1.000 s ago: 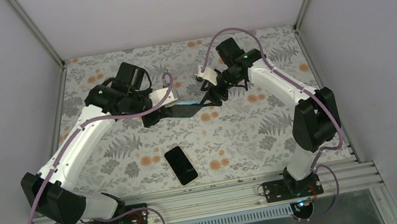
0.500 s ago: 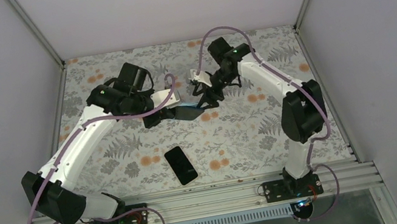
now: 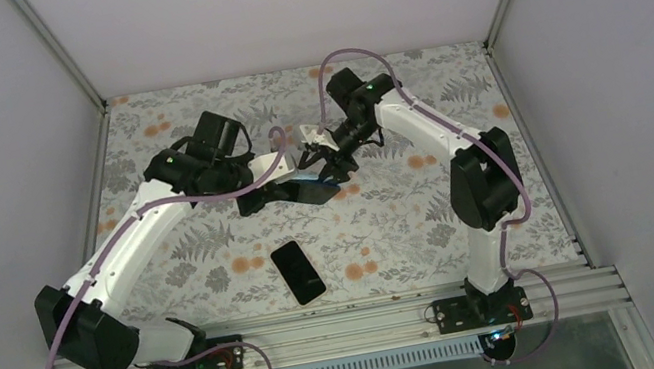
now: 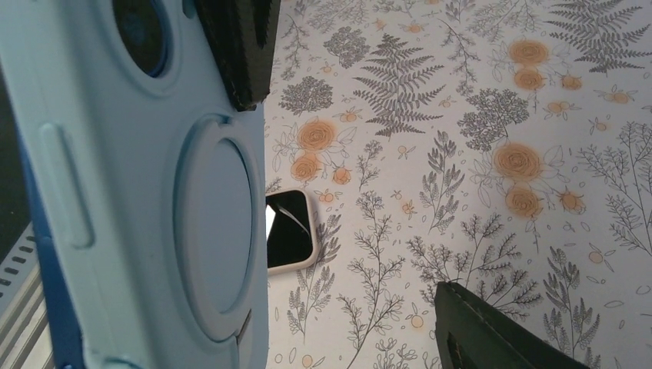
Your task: Take the phone out of the phone case
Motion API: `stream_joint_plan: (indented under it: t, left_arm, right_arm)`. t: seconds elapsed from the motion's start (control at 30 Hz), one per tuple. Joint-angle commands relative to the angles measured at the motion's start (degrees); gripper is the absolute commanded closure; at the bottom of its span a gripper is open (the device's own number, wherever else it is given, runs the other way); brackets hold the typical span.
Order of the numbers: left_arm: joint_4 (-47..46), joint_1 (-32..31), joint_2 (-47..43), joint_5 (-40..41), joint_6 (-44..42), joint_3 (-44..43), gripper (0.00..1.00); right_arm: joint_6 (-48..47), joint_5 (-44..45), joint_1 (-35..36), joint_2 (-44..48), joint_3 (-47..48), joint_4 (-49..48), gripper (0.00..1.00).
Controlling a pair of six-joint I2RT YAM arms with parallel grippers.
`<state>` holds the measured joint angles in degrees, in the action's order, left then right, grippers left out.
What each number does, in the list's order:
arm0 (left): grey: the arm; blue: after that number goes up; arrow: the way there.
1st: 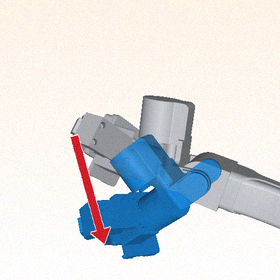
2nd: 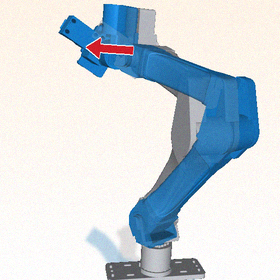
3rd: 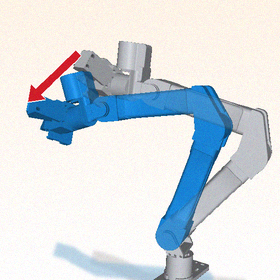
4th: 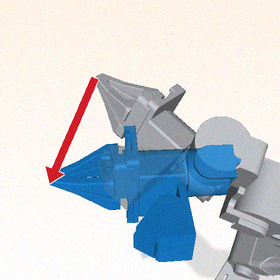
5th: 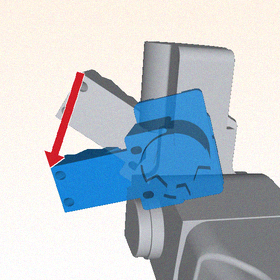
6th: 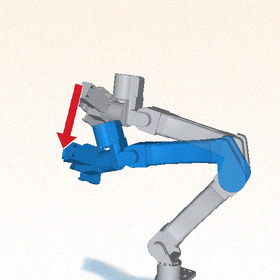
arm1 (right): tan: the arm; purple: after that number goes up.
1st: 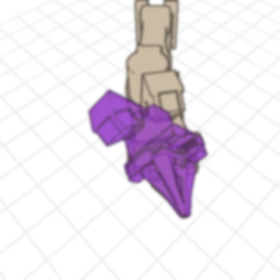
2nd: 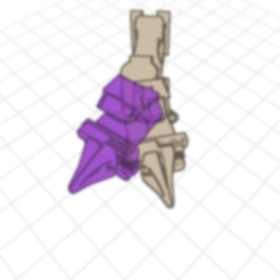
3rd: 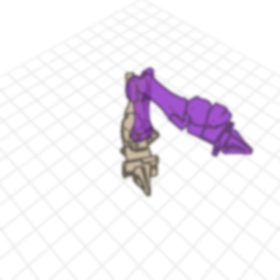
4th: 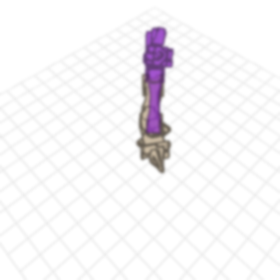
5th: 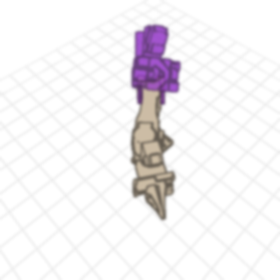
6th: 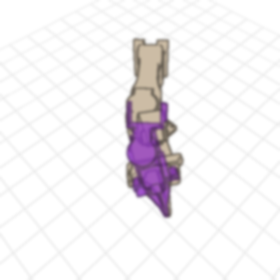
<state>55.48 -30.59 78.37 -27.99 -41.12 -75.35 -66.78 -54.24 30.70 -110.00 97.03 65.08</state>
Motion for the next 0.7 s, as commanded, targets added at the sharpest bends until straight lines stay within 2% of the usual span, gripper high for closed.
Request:
stream_joint_plan:
  t: [0.0, 0.2, 0.33, 0.37, 0.4, 0.43, 0.47, 0.5, 0.67]
  left_arm:
    - [-31.91, 1.50, 2.15, 6.77, 2.24, -3.44, 0.98]
    - [-35.17, 2.11, 4.09, 9.47, 1.95, -4.25, 0.98]
    - [-34.59, 2.80, 5.27, 9.15, 1.42, -4.88, 0.98]
    - [-34.36, 2.81, 5.26, 8.91, 1.32, -5.19, 0.98]
    - [-33.82, 2.82, 5.28, 8.59, 1.29, -5.76, 0.97]
    - [-33.22, 2.82, 5.28, 8.11, 1.37, -6.57, 0.95]
    - [-32.04, 2.82, 5.41, 7.46, 1.37, -7.62, 0.91]
    - [-30.69, 2.80, 5.54, 6.83, 1.28, -8.73, 0.87]
    - [-24.74, 2.77, 6.39, 6.24, 0.23, -11.89, 0.75]
  right_arm:
    - [3.92, -16.82, 9.65, 0.37, 1.03, 8.66, 0.35]
    - [4.43, -19.38, 12.47, 0.16, 0.46, 8.66, 0.54]
    - [6.75, -20.54, 13.68, 2.62, 0.85, 8.66, 0.53]
    - [7.01, -20.28, 13.78, 3.11, 0.61, 8.66, 0.56]
    - [7.34, -20.17, 13.78, 3.42, 0.35, 8.66, 0.63]
    - [7.33, -20.12, 13.77, 3.62, -0.15, 8.66, 0.75]
    - [6.97, -20.02, 13.82, 3.83, -0.81, 8.63, 0.88]
    - [6.64, -20.05, 13.78, 4.02, -1.54, 8.56, 0.96]
    - [7.20, -19.46, 13.45, 3.55, -1.89, 8.57, 0.97]
